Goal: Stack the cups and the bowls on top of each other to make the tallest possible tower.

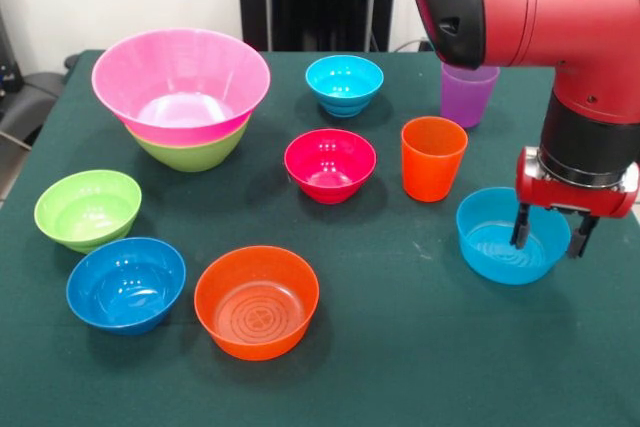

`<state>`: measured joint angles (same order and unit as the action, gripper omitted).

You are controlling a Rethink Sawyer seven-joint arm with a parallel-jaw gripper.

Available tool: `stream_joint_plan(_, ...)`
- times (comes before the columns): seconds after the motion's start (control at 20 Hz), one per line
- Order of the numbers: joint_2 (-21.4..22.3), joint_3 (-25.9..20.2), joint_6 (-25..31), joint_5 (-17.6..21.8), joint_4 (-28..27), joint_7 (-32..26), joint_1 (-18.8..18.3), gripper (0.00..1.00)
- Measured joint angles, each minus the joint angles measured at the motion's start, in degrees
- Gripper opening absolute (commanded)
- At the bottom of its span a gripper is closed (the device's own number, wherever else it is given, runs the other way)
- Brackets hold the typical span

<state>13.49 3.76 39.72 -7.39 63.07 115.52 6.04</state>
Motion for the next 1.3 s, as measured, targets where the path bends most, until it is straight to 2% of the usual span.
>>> stream_joint_plan(0.5,-0.75,0.02,-0.51,-1.17,-0.01,0.0,1.09,1.0)
stream_joint_plan(1.05,-3.68,-0.16,-6.09,-2.48,-0.01,0.0,1.23,1.0)
stream_joint_plan(1.1,-3.7,-0.16,-6.63,-2.85,-0.02,0.0,1.22,0.0)
stream_joint_plan(1.3,-3.49,-0.04,-6.69,-3.01,-0.02,0.01,1.28,0.0)
